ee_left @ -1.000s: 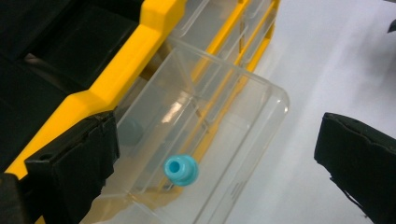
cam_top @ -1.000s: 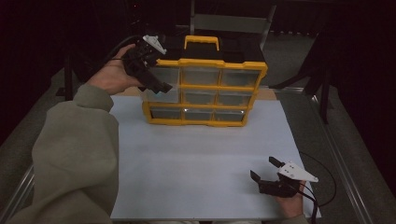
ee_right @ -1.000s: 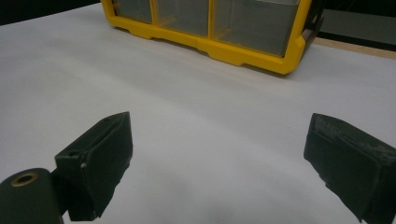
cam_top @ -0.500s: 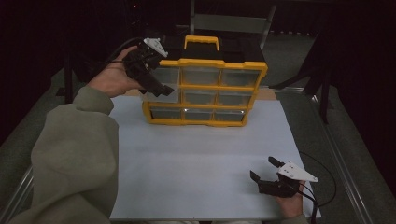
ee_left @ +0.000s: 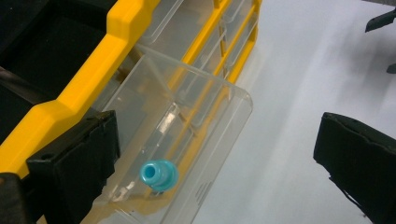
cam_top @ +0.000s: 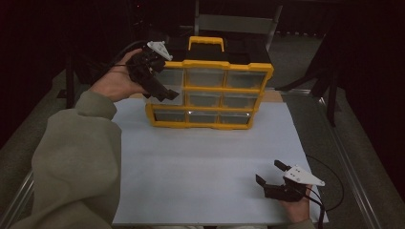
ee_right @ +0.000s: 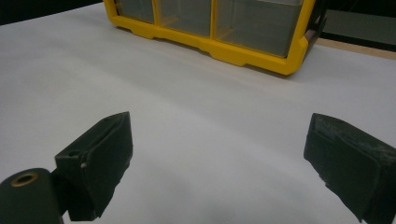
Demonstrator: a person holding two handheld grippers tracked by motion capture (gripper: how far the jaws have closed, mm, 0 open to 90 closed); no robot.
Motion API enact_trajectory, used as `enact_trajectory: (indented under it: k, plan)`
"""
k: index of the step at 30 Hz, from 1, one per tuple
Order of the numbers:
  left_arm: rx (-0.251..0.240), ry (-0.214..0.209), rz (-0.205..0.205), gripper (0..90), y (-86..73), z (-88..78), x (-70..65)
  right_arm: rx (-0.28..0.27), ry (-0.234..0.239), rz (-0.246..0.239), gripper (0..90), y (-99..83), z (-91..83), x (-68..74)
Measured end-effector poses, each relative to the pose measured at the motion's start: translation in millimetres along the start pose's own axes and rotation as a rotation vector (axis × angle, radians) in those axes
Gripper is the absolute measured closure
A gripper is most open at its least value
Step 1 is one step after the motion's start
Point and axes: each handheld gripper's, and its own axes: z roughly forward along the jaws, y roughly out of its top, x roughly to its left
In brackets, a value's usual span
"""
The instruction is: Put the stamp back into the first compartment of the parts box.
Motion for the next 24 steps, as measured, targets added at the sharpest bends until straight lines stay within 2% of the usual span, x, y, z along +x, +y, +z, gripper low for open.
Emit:
enact_trajectory:
  k: [13,18,24]
  plan:
    - [-0.005,-0.004,0.023,1.3,1.6,-1.5,-7.8,0.001,0.001,-0.005,7.9,0.3,0.1,0.5]
    - [0.009,-0.029,0.043,1.7,1.3,-1.3,-11.4,0.002,0.000,-0.011,7.9,0.2,0.7,0.9]
    - [0.011,-0.036,0.049,2.1,1.2,-2.6,-13.3,0.007,-0.002,-0.020,7.9,0.2,0.9,1.9]
